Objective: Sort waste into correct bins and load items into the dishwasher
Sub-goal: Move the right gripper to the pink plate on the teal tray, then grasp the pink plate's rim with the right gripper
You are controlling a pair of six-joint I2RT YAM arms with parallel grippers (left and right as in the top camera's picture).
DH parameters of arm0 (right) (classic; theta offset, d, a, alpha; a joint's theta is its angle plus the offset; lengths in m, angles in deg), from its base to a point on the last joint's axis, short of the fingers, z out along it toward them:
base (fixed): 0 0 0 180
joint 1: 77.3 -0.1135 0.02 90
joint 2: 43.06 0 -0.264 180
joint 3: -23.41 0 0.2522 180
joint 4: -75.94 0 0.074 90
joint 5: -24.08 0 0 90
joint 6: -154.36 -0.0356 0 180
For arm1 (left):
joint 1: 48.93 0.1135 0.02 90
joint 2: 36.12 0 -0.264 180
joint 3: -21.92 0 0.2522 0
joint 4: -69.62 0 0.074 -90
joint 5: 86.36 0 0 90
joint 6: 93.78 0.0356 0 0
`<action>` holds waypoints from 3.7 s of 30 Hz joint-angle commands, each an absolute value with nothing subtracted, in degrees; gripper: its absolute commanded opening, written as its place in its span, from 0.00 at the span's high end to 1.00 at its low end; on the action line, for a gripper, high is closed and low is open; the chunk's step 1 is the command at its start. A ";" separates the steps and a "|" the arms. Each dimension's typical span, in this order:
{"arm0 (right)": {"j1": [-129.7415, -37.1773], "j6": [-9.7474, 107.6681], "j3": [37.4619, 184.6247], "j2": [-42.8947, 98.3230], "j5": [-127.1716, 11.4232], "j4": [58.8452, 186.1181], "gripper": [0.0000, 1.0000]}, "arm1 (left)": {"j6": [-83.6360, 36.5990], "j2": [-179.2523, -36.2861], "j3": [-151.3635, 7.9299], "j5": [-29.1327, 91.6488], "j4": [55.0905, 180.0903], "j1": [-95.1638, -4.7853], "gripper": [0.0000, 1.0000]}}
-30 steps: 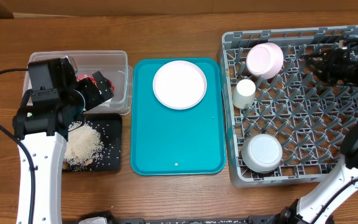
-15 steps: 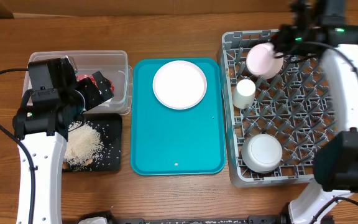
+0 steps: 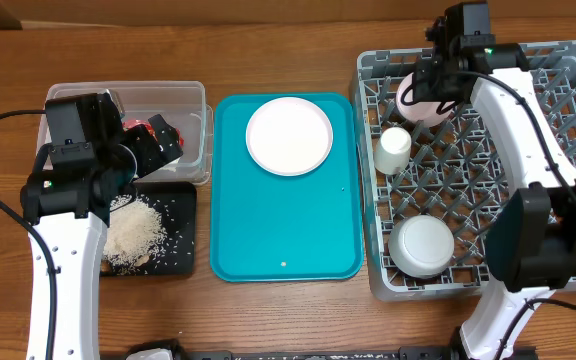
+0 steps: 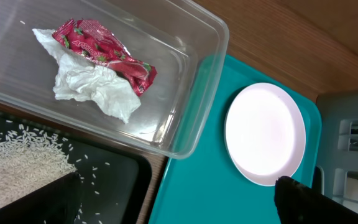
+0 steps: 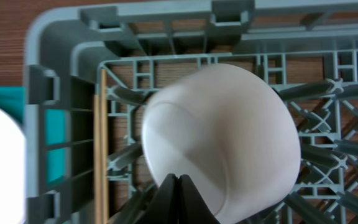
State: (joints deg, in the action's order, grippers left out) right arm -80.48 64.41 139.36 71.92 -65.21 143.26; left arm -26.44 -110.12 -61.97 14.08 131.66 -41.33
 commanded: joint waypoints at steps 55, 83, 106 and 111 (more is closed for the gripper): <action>-114.00 55.10 124.50 68.29 -64.84 125.29 0.53 | -25.85 -109.62 -62.41 13.73 131.57 -41.42 0.00; -119.71 57.29 113.94 76.71 -65.88 101.58 0.57 | -25.85 -109.62 -62.41 13.73 131.57 -41.42 0.00; -119.71 57.27 113.94 76.71 -65.86 106.45 0.66 | -25.85 -109.62 -62.41 13.73 131.57 -41.42 0.00; -119.91 57.27 113.94 76.71 -65.84 107.80 0.69 | -25.85 -109.62 -62.41 13.73 131.57 -41.42 0.00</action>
